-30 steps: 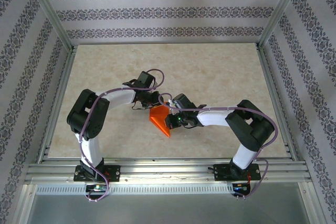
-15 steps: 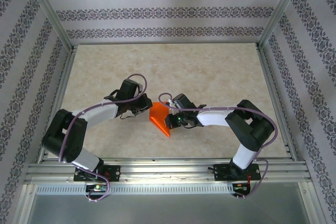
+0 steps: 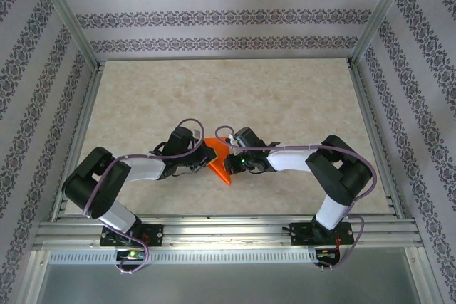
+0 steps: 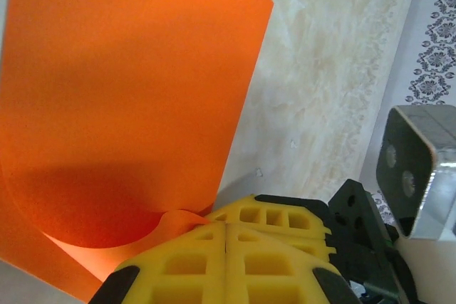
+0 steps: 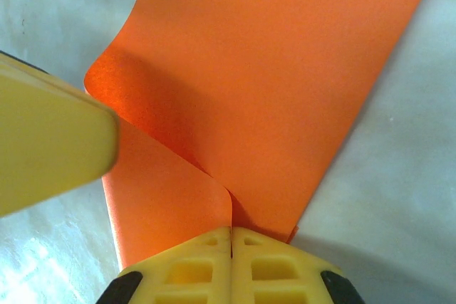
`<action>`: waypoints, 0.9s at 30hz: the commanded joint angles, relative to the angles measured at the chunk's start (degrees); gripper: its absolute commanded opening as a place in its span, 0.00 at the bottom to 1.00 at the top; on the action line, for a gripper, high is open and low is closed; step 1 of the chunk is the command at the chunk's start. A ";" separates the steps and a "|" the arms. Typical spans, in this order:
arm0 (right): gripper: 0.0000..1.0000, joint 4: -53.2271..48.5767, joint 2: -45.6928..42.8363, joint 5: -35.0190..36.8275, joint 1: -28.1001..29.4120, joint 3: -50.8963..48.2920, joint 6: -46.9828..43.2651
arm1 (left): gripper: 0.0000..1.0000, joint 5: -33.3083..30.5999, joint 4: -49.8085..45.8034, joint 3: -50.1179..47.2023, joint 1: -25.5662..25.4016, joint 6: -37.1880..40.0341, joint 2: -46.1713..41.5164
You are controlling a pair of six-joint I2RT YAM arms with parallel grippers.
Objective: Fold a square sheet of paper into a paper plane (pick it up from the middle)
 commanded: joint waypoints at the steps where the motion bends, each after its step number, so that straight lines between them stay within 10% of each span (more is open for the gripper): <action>1: 0.00 -2.03 0.75 2.84 0.22 -0.28 0.25 | 0.00 -1.85 3.35 -1.25 -0.82 -1.99 0.01; 27: 0.00 -2.21 0.92 2.66 0.22 -0.55 0.59 | 0.00 -1.46 1.72 -3.08 -1.71 0.29 2.18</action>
